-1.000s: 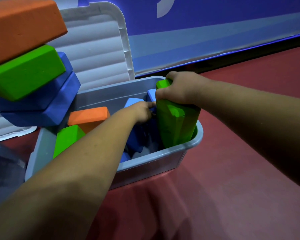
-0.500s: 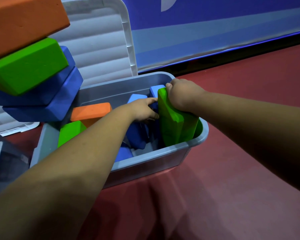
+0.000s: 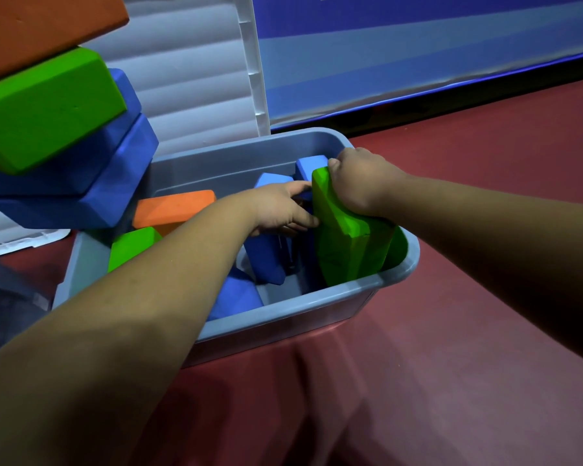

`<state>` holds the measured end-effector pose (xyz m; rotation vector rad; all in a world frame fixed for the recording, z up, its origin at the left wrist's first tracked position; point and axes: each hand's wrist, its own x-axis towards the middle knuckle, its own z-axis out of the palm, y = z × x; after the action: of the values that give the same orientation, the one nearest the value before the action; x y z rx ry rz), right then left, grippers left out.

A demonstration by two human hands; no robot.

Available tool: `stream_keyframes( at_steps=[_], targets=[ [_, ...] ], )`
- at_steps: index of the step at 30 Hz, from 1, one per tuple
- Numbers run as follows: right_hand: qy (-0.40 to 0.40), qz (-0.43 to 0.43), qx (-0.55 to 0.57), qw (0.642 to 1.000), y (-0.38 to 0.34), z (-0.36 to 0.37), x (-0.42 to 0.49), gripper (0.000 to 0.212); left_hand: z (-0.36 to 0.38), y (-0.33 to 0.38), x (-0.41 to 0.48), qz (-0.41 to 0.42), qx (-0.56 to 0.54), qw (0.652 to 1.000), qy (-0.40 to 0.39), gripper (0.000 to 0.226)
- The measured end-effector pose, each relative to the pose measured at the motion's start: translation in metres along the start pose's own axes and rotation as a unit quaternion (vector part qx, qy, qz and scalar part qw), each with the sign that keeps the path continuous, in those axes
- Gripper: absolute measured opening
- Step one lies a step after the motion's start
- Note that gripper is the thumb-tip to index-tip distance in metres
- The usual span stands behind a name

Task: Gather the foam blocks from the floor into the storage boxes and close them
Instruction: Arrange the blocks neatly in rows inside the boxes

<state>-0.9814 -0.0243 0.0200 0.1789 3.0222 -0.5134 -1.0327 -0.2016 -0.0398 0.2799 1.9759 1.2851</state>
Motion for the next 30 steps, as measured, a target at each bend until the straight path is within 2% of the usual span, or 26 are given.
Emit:
stream_keyframes(
  at_steps=[5, 9, 11, 17, 19, 22, 24, 25, 27, 28, 30],
  targets=[
    [0.013, 0.002, -0.069, 0.998, 0.004, 0.016, -0.007, 0.048, 0.011, 0.011, -0.011, -0.008, 0.077, 0.997, -0.005, 0.062],
    [-0.057, -0.01, -0.05, 0.997, -0.006, 0.017, -0.005, 0.056, 0.013, 0.011, -0.023, -0.022, 0.007, 1.0, 0.007, 0.052],
    [-0.078, -0.018, -0.03, 0.996, -0.004, 0.006, -0.006, 0.052, 0.017, 0.011, -0.026, -0.037, -0.053, 0.998, 0.014, 0.044],
    [-0.098, -0.013, 0.0, 0.995, 0.016, -0.028, -0.01, 0.039, 0.038, 0.009, -0.034, -0.047, -0.138, 0.989, 0.038, 0.057],
    [-0.101, -0.012, 0.005, 0.995, 0.019, -0.029, -0.006, 0.038, 0.041, 0.014, -0.034, -0.045, -0.121, 0.991, 0.047, 0.054],
    [-0.113, -0.026, -0.053, 0.992, 0.013, -0.027, -0.003, 0.042, 0.046, 0.014, -0.029, -0.033, -0.072, 0.993, 0.089, 0.056],
    [-0.128, -0.037, -0.12, 0.984, 0.009, -0.022, 0.0, 0.044, 0.046, 0.012, -0.023, -0.029, -0.111, 0.987, 0.112, 0.079],
    [-0.137, -0.043, -0.152, 0.978, 0.007, -0.017, 0.002, 0.045, 0.046, 0.011, -0.021, -0.035, -0.125, 0.984, 0.12, 0.083],
    [-0.14, -0.061, -0.193, 0.969, 0.004, -0.005, 0.006, 0.045, 0.046, 0.009, -0.018, -0.04, -0.138, 0.983, 0.118, 0.062],
    [-0.141, -0.066, -0.195, 0.968, 0.005, 0.001, 0.01, 0.045, 0.046, 0.007, -0.017, -0.048, -0.139, 0.982, 0.116, 0.059],
    [-0.148, -0.059, -0.188, 0.969, 0.006, 0.011, 0.015, 0.052, 0.049, 0.005, -0.015, -0.062, -0.133, 0.982, 0.116, 0.069]
  ],
)
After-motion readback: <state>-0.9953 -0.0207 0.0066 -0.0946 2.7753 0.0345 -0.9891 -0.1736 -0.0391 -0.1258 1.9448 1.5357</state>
